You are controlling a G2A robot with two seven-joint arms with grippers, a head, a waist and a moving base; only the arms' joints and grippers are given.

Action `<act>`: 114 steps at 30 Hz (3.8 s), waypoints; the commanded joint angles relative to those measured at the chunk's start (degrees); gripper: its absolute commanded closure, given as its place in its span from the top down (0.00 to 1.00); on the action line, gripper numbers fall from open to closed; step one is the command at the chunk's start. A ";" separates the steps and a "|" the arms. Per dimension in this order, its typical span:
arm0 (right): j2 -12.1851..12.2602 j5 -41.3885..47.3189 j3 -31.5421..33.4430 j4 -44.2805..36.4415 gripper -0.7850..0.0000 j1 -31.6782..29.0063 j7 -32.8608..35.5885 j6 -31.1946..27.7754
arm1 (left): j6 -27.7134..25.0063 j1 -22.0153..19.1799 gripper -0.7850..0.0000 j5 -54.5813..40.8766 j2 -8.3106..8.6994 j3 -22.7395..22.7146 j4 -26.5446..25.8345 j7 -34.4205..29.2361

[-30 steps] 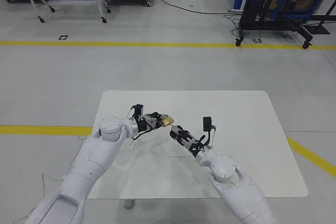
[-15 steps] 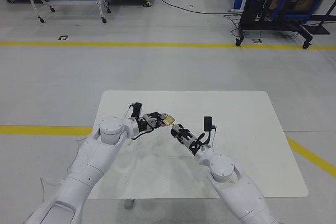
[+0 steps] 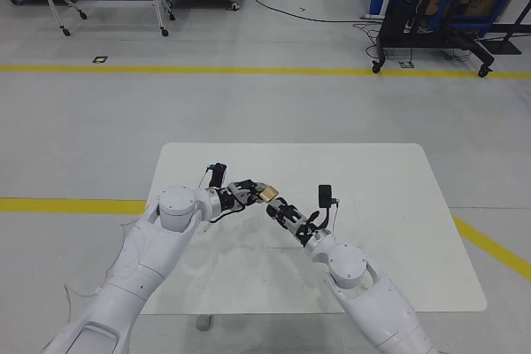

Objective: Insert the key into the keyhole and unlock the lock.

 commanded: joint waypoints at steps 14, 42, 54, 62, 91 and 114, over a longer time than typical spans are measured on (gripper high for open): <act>0.19 -0.15 1.30 -1.88 0.42 -1.35 1.00 -1.09 | 1.91 -2.16 0.00 -2.34 -0.49 0.25 3.52 -3.76; 0.48 3.65 3.87 -1.56 0.00 -0.22 4.86 2.16 | 0.51 -6.77 0.00 -3.49 -2.30 2.69 10.34 -6.20; 0.49 4.28 4.98 -2.41 1.00 -0.18 3.76 1.30 | 5.94 -8.47 0.00 -5.76 -2.88 2.80 13.89 -7.99; 0.49 4.47 4.97 -3.37 1.00 -0.54 3.85 -0.18 | 14.95 -12.24 0.00 -15.74 -4.83 3.61 23.86 -16.97; 0.78 -0.05 4.80 -5.03 0.00 -3.21 4.00 -11.99 | 13.89 -17.30 0.00 -20.02 -9.16 7.20 36.98 -24.18; 0.63 -3.94 3.89 -4.38 0.19 -2.42 1.98 -8.94 | 10.03 -16.73 0.00 -18.62 -8.85 5.48 34.56 -19.67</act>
